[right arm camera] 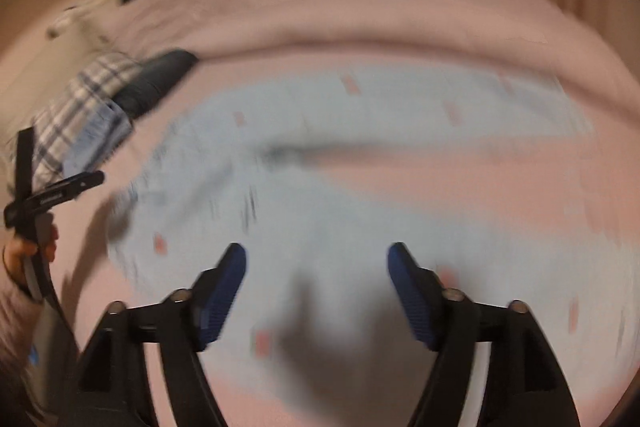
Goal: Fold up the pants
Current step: 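Move the left tool to the elastic waistband while the right tool reaches the leg hem, then grasp waistband with left tool while right tool grasps hem, lifting one leg over the other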
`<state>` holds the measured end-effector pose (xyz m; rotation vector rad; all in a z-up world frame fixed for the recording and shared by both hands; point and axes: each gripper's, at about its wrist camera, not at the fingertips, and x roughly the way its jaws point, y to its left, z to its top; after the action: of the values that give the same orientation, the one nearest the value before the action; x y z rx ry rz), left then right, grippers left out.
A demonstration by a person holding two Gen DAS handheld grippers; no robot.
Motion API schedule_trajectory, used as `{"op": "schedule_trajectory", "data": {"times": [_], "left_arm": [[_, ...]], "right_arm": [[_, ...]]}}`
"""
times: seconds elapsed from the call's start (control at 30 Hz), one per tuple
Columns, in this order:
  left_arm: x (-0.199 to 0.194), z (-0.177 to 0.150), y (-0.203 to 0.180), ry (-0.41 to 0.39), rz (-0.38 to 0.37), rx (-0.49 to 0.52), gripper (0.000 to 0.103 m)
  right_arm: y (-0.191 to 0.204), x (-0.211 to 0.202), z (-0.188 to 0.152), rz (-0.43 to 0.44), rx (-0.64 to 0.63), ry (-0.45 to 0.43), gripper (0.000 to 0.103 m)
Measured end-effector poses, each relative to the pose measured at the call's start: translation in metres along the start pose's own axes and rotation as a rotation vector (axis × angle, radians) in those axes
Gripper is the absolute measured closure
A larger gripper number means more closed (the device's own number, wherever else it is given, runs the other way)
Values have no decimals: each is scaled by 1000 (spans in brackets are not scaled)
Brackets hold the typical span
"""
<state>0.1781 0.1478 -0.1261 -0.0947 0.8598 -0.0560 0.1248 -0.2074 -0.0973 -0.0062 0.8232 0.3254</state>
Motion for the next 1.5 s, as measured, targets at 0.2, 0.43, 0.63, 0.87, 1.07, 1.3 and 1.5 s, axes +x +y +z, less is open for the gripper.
{"op": "schedule_trajectory", "data": {"times": [0.2, 0.43, 0.63, 0.87, 1.07, 1.3, 1.5], "left_arm": [[62, 68, -20, 87, -80, 145, 11], [138, 116, -17, 253, -237, 182, 16], [177, 117, -12, 373, -237, 223, 48], [157, 113, -13, 280, -243, 184, 76], [167, 107, -17, 289, -149, 211, 66], [147, 123, -2, 199, -152, 147, 9], [178, 104, -24, 351, -167, 277, 37]], "right_arm": [[-14, 82, 95, 6, -203, 3, 27], [-16, 156, 163, -23, -377, 88, 27], [-50, 208, 174, -4, -417, 302, 45], [-33, 188, 156, -28, -567, 258, 97], [-30, 217, 160, -114, -518, 306, 97], [-52, 187, 175, -72, -499, 259, 75], [-101, 198, 174, -142, -452, 414, 59]]}}
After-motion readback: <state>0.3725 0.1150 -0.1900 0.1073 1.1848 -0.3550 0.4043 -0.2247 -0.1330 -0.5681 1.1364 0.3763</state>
